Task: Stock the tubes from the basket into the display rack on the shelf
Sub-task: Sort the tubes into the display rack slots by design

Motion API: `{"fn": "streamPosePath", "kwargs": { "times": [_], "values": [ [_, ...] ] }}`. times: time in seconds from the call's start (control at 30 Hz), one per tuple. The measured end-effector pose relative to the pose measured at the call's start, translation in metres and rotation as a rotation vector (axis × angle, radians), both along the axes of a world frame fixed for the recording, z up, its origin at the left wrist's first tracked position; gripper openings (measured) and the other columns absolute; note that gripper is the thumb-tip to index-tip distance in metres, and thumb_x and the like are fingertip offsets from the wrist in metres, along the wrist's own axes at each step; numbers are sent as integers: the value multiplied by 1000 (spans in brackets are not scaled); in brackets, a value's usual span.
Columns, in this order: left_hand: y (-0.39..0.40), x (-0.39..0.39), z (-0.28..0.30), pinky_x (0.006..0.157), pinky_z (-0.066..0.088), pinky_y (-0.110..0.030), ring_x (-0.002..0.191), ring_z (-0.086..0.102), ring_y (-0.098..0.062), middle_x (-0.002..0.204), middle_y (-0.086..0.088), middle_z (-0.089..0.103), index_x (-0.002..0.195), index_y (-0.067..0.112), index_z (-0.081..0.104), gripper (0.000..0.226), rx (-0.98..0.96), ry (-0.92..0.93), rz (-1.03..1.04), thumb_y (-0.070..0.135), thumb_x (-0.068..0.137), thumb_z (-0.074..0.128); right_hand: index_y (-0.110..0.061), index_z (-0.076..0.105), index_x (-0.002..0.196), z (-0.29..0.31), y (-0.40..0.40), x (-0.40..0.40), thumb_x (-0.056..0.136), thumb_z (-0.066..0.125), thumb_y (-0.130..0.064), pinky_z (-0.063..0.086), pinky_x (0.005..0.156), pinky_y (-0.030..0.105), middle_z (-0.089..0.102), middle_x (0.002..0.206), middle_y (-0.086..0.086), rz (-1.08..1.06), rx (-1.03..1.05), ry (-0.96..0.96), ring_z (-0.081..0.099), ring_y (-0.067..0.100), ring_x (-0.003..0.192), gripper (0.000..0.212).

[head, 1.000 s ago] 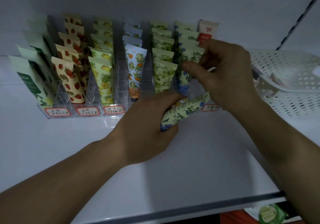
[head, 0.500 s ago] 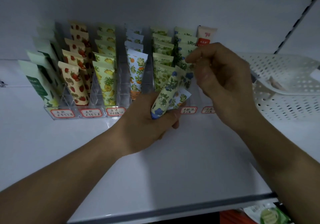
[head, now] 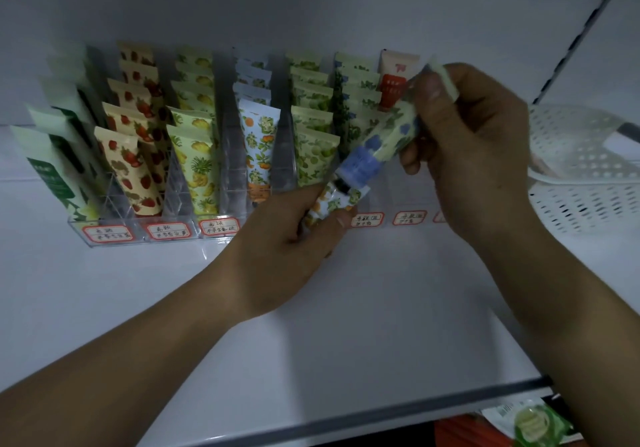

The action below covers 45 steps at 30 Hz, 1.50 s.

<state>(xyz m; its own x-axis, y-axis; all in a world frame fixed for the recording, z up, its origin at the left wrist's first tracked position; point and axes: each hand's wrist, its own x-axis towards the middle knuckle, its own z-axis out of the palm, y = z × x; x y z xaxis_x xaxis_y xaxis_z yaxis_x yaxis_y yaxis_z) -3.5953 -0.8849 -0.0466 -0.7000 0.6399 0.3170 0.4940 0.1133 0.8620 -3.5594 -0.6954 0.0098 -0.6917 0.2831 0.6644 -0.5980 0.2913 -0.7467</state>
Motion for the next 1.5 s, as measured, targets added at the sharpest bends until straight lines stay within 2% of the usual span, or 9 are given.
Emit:
{"fn": "streamPosePath", "kwargs": {
  "times": [0.1, 0.2, 0.37, 0.57, 0.8, 0.93, 1.17, 1.33, 1.5],
  "values": [
    [-2, 0, -4, 48, 37, -33, 50, 51, -15, 57, -1, 51, 82, 16, 57, 26, -155, 276, 123, 38, 95, 52, -6, 66, 90, 1, 6, -1, 100, 60, -14, 45, 46, 29, 63, 69, 8, -166, 41, 66, 56, 20, 49, 14],
    [-8, 2, -1, 49, 31, -17, 55, 55, -10, 63, 9, 58, 94, 28, 61, 15, -321, 512, 222, 39, 90, 51, -16, 69, 96, -6, 6, -3, 94, 70, -21, 49, 51, 36, 68, 76, 10, -230, 271, 92, 63, 24, 58, 5],
    [-10, -1, -2, 54, 46, -25, 64, 63, -11, 75, 9, 67, 110, 32, 65, 30, -372, 506, 215, 43, 88, 47, -13, 72, 105, -14, 4, -3, 89, 76, -31, 42, 64, 18, 68, 87, -2, -355, 506, 82, 54, -3, 66, 25],
    [-8, -3, -4, 52, 40, -22, 59, 59, -9, 73, 9, 66, 112, 32, 65, 32, -355, 537, 213, 44, 89, 46, -24, 53, 101, -17, 0, -3, 83, 82, -27, 41, 59, 11, 57, 96, -25, -317, 534, 25, 54, 3, 57, 34],
    [-8, -3, -2, 49, 29, -12, 54, 54, -9, 63, 7, 58, 94, 28, 60, 2, -301, 526, 193, 28, 92, 60, -7, 70, 92, -24, -5, -7, 81, 82, -31, 37, 64, 3, 54, 80, -20, -370, 720, -11, 48, 0, 69, 28],
    [-10, 2, 8, 49, 25, -10, 49, 48, -7, 55, 12, 44, 79, 38, 48, 29, -122, 468, 183, 17, 92, 63, -9, 71, 89, -25, -2, -9, 81, 81, -36, 35, 63, 14, 57, 84, -11, -421, 756, -4, 46, 0, 69, 30],
    [-17, -2, 10, 48, 33, -38, 52, 41, -28, 61, -14, 48, 86, -2, 57, 16, 184, 72, 16, 8, 89, 45, -6, 68, 107, -17, -12, 12, 96, 57, -33, 44, 70, 23, 61, 90, 8, -389, 635, 153, 56, 14, 71, 31],
    [-18, 7, 22, 49, 40, -19, 51, 54, -6, 60, 6, 62, 85, 12, 61, 18, 202, -29, -64, 4, 85, 45, -22, 66, 108, -17, -47, 12, 89, 72, -29, 55, 58, 40, 63, 84, 3, -73, 500, -49, 66, 19, 63, 21],
    [-62, -4, 11, 62, 51, -45, 73, 63, -24, 82, 0, 68, 104, 30, 68, 17, 42, 185, 182, 20, 96, 56, -16, 67, 93, -7, -55, 11, 92, 70, -11, 57, 54, 44, 71, 78, 4, -70, 209, -53, 67, 21, 60, 6]
  ]
}}
